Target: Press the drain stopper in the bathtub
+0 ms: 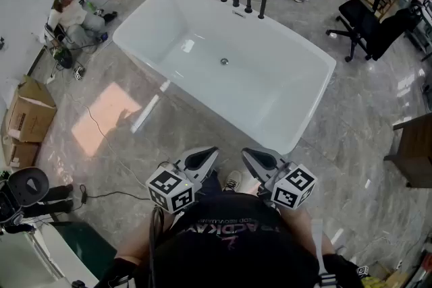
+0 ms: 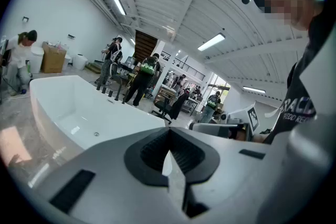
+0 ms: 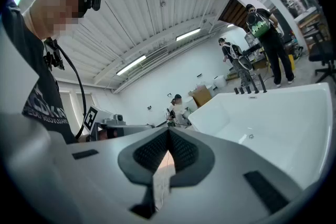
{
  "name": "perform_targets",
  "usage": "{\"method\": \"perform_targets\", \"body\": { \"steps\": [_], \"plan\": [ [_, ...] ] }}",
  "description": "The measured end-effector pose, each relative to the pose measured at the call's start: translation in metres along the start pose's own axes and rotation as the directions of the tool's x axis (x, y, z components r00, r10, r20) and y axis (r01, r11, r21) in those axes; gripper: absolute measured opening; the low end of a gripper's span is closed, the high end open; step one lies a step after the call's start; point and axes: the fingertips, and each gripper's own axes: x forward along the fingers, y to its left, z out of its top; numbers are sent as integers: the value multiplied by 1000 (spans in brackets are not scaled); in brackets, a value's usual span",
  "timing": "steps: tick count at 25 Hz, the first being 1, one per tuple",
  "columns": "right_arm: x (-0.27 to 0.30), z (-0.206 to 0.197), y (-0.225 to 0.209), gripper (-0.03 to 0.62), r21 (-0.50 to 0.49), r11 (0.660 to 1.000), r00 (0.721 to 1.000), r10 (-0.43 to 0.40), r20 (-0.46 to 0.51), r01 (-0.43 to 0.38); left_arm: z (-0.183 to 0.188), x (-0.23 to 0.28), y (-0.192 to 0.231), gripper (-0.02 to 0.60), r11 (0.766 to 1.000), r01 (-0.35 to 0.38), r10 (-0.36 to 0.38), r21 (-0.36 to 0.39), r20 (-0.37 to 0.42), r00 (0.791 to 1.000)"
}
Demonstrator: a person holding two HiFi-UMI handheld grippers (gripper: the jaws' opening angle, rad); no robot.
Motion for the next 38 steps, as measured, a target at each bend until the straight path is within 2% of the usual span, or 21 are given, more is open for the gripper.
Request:
{"method": "perform_targets", "body": {
  "steps": [15,23,29,38],
  "plan": [
    [-10,2,-7,14,12,1000,999,-18,33,18,2,12,-7,8,1000,16,-16,12,-17,1000],
    [-7,6,1,15,-10,1000,999,11,50,-10,2,7,-3,8,1000,9,-9,5,-3,1000],
    [0,10,7,15,-5,1000,998,27,56,-27,8,-6,5,8,1000,-21,21,1,14,1000],
    [12,11,18,15,3,996,994,94,52,-94,9,-28,16,8,995,-99,99,-13,37,994]
  ]
}}
